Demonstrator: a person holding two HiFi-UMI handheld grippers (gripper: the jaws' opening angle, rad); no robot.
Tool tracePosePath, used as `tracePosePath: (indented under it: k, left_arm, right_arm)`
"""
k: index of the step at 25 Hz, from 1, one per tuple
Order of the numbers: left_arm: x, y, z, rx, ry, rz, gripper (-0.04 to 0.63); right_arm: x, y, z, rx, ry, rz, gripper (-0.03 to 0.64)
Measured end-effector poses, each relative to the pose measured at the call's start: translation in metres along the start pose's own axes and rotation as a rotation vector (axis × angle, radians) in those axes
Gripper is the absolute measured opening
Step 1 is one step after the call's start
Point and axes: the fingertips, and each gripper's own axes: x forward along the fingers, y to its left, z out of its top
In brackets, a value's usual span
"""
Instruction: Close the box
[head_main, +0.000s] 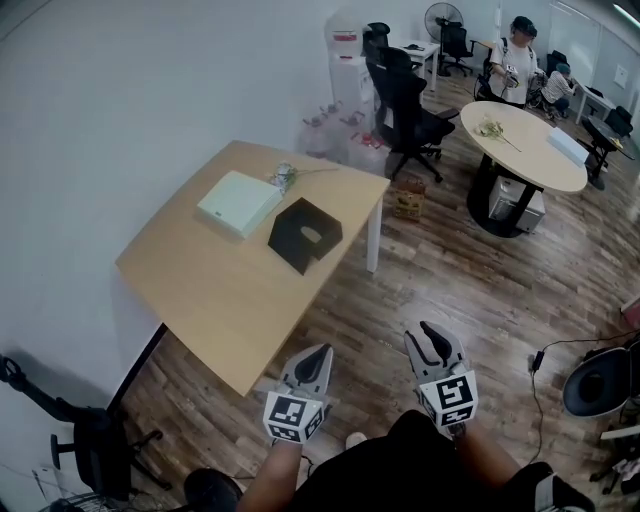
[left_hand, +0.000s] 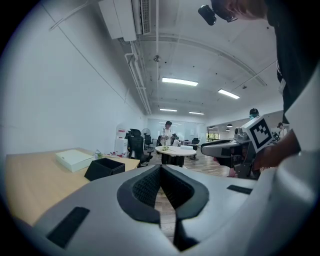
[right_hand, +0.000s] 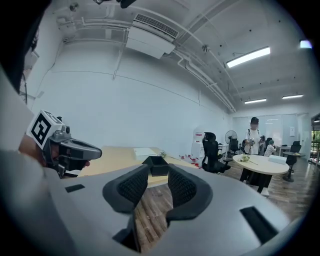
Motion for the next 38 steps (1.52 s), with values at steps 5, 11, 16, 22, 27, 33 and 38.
tracePosePath:
  k: [5, 11, 16, 22, 27, 33, 38]
  left_arm:
    - [0.006, 0.008, -0.005, 0.000, 0.018, 0.001, 0.009]
    - [0.043, 0.024, -0.012, -0.011, 0.048, 0.042, 0.009]
    - [0.076, 0.037, -0.009, -0.012, 0.062, 0.106, 0.009]
    - [0.105, 0.054, -0.008, -0.043, 0.070, 0.213, 0.009]
    - [0.115, 0.066, -0.014, -0.065, 0.096, 0.299, 0.009]
    - [0.117, 0.084, -0.020, -0.088, 0.114, 0.410, 0.009]
    - [0.110, 0.097, -0.028, -0.120, 0.119, 0.488, 0.009]
  right_arm:
    - [0.014, -0.001, -0.003, 0.020, -0.006, -0.003, 0.152]
    - [0.054, -0.029, -0.010, 0.024, 0.007, 0.037, 0.198]
    - [0.090, -0.054, -0.019, 0.032, 0.031, 0.115, 0.224]
    - [0.138, -0.074, -0.025, 0.014, 0.048, 0.226, 0.244]
    - [0.172, -0.076, -0.032, 0.019, 0.061, 0.329, 0.253]
    - [0.207, -0.064, -0.038, 0.013, 0.074, 0.453, 0.259]
    - [0.229, -0.047, -0.041, -0.022, 0.090, 0.546, 0.264]
